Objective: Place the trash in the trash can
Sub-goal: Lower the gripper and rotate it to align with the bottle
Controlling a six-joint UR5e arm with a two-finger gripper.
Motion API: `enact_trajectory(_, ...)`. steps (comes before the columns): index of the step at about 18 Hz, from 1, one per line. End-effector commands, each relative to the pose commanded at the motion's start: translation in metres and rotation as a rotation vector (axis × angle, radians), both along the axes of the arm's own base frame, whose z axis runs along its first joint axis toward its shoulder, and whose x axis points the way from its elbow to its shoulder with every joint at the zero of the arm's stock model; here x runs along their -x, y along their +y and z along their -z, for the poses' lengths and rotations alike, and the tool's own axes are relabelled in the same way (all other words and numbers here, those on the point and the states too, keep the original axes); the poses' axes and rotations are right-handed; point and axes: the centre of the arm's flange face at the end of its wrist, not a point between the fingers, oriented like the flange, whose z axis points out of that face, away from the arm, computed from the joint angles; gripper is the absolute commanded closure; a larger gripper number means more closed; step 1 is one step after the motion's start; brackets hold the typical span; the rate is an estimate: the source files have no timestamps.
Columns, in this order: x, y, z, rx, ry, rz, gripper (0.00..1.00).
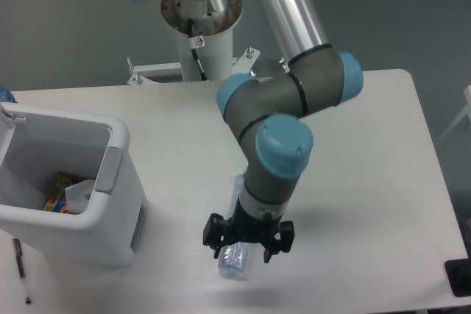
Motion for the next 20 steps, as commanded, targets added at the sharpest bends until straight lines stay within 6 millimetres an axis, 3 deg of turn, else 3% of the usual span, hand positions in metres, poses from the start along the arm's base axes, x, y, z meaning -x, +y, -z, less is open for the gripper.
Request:
enact_trajectory(8,-0.023,0.013,0.029,0.105,0.042,0.063,0.00)
enact_trajectory(20,-0.038,0.025,0.060,0.212,0.117,0.103,0.00)
